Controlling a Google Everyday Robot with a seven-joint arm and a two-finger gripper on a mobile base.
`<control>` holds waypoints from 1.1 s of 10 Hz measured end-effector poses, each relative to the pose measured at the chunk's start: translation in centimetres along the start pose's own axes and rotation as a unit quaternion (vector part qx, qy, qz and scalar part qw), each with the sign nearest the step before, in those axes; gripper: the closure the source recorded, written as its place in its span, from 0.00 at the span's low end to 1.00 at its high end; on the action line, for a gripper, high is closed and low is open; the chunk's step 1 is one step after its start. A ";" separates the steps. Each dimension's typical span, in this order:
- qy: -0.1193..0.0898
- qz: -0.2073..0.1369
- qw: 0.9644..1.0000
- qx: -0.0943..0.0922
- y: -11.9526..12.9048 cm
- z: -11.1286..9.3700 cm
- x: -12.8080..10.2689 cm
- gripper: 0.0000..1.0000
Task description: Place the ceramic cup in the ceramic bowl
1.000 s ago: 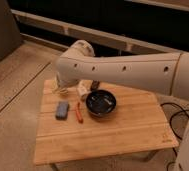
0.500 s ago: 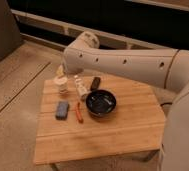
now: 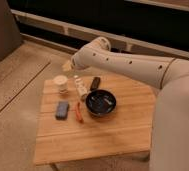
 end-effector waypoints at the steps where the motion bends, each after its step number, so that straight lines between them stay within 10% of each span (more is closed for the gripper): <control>1: 0.008 -0.003 1.000 -0.011 -0.3 1.5 -0.2 0.35; 6: 0.080 -0.044 0.995 -0.028 0.5 7.9 -1.7 0.35; 11: 0.189 -0.016 0.981 0.047 -2.7 12.1 1.4 0.35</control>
